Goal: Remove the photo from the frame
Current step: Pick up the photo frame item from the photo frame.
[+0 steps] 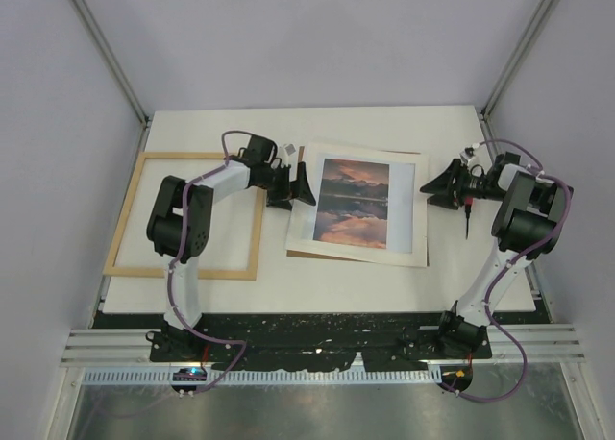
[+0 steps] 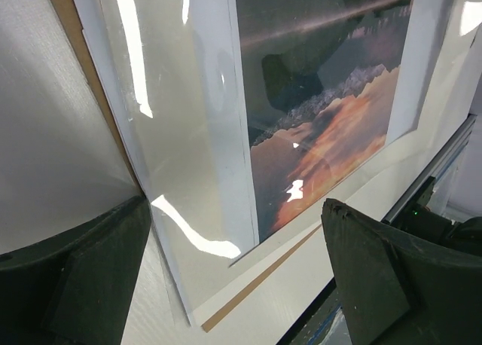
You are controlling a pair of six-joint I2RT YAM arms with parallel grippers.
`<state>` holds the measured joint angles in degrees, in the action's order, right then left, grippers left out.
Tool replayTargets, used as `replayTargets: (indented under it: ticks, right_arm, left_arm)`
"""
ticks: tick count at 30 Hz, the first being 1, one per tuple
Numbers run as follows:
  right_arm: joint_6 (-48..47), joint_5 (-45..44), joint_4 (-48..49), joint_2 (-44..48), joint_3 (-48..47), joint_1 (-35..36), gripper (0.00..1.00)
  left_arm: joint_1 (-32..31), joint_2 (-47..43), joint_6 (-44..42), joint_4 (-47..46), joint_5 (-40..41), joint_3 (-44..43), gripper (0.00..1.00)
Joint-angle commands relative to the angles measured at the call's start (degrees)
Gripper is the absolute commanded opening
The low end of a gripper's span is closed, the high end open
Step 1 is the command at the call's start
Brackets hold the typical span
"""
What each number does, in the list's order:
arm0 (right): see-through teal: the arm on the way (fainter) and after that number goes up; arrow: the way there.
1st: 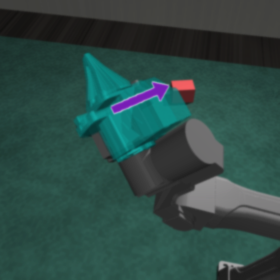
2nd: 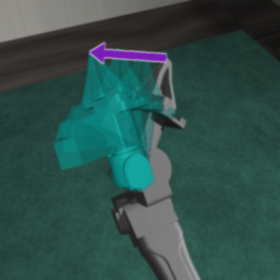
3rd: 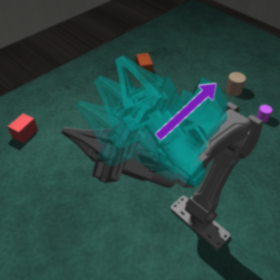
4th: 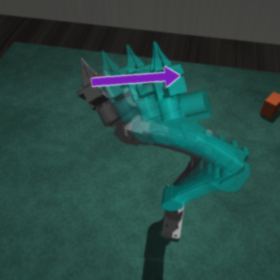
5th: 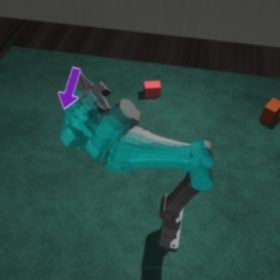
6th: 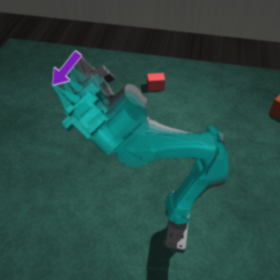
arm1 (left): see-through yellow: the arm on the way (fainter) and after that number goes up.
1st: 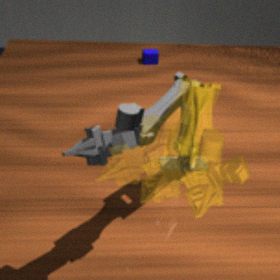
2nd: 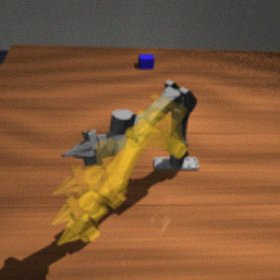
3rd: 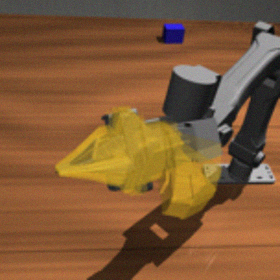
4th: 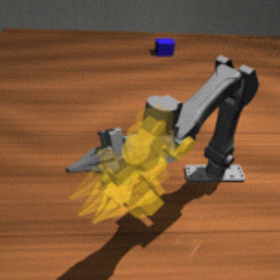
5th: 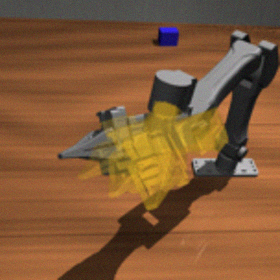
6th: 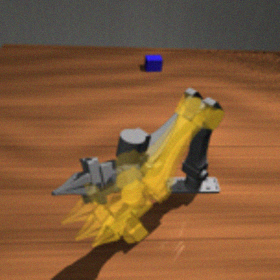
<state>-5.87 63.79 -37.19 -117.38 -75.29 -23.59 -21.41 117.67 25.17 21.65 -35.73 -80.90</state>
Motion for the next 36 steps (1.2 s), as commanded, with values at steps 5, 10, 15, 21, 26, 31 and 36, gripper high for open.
replayTargets:
  ticks: [5,10,15,21,26,31,36]
  right_arm:
    - [-12.91,14.09,-15.69,0.05,-3.55,2.15,0.68]
    - [-17.51,6.89,-18.01,-1.44,-4.35,2.15,0.68]
    - [-14.27,-2.6,-12.13,0.4,-1.8,2.15,0.66]
    - [-11.36,-4.82,-10.88,2.86,-1.62,2.15,0.45]
    - [-9.52,-0.52,-15.09,4.18,-5.82,2.41,0.08]
    - [-8.63,3.88,-18.88,7.25,-10.83,3.9,0.08]
    - [-7.67,8.45,-22.57,10.85,-16.29,5.83,0.08]
  left_arm:
    - [-1.53,0.63,1.29,-2.14,-4.18,1.54,1.0]
    - [-1.53,0.63,1.46,-2.14,-4.27,1.63,1.0]
    - [-1.62,0.2,1.46,-2.14,-3.91,1.63,1.0]
    - [-1.53,-0.33,0.76,-1.52,-3.82,1.28,1.0]
    - [-0.83,-1.82,-0.38,-1.61,-4.79,1.1,1.0]
    - [0.93,-3.67,-1.7,-2.05,-7.51,1.01,1.0]
    - [4.26,-5.78,-2.49,-3.63,-11.64,1.27,1.0]
